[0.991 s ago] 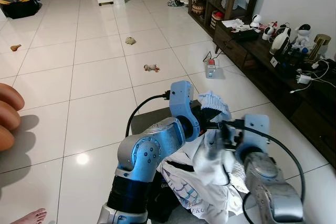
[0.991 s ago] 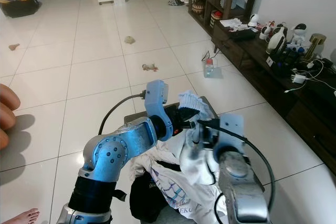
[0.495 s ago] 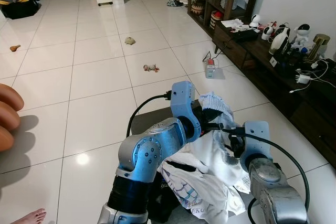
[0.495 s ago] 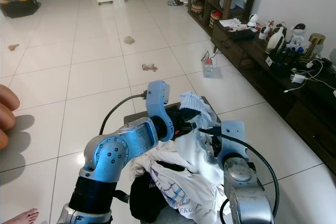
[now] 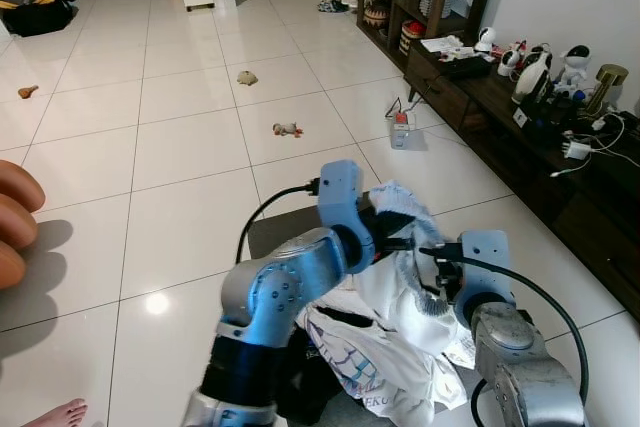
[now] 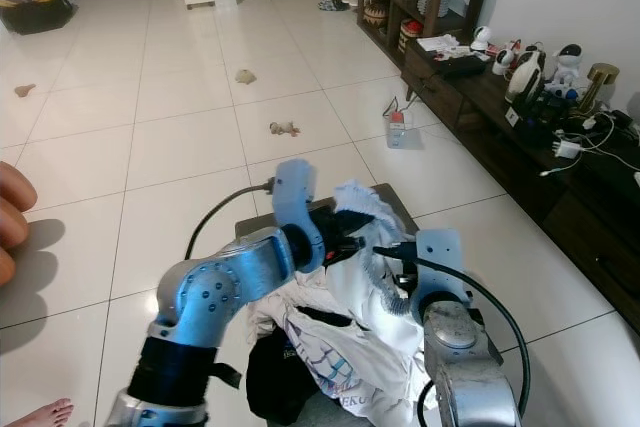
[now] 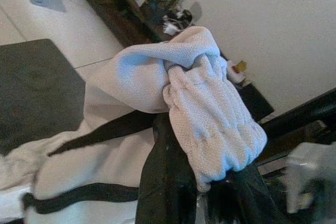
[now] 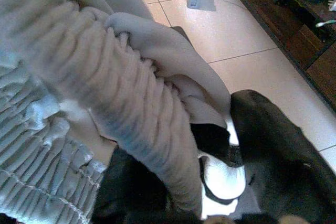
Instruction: Hang hanger
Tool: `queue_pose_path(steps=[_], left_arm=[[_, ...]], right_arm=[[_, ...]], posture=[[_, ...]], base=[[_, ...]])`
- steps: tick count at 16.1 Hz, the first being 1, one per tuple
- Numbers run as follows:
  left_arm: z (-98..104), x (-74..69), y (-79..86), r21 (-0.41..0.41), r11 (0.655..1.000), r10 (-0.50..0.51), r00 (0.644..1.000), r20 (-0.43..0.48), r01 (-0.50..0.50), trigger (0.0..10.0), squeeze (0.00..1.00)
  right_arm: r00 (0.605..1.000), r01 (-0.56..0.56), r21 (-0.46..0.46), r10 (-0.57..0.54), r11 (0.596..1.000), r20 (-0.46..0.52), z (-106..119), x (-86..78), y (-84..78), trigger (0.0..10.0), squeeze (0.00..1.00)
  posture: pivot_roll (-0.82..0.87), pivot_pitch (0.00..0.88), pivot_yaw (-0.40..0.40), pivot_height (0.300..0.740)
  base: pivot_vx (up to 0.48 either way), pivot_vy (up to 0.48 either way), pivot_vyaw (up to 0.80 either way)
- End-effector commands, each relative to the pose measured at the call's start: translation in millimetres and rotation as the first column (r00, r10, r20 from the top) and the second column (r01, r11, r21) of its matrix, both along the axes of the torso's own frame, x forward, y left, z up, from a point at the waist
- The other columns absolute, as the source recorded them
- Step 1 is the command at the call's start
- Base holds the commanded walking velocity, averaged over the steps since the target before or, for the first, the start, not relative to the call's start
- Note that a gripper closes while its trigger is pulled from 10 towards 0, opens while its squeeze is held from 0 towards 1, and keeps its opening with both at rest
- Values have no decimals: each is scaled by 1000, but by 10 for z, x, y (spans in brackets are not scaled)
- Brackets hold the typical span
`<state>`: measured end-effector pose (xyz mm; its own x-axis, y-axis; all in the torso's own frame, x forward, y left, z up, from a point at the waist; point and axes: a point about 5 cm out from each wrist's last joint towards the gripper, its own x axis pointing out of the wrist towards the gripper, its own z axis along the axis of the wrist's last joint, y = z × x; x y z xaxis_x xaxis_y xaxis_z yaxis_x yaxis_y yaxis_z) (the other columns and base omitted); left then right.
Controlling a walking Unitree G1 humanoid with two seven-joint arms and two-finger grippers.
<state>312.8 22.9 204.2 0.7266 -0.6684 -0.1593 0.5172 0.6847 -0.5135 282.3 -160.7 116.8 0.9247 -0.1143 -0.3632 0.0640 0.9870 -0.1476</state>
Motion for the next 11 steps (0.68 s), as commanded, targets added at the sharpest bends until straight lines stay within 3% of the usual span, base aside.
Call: queue_pose_path(steps=[1, 3, 8, 11], left_arm=[[-53, -1, 131, 45, 999, 30, 999, 11, -31, 0, 0], [-130, 7, 280, 88, 994, 71, 997, 3, -71, 0, 0], [-146, -4, 289, 93, 993, 74, 997, 6, -74, 0, 0], [-183, 0, 378, 166, 982, 85, 996, 21, -87, 0, 0]], right_arm=[[1000, -18, -18, 18, 1000, 10, 34, 0, -5, 0, 0], [999, -39, -36, 39, 999, -8, 23, 1, -3, 0, 0], [982, -183, -68, 180, 981, -51, 8, -6, 103, 0, 0], [935, -354, -190, 337, 916, -115, 49, -20, 131, 0, 0]], posture=[[-6, 110, 25, 740], [-1, 116, 23, 740], [-5, 133, 19, 740], [-9, 140, 21, 740]], base=[[0, 0, 0], [0, 0, 0], [0, 0, 0], [0, 0, 0]])
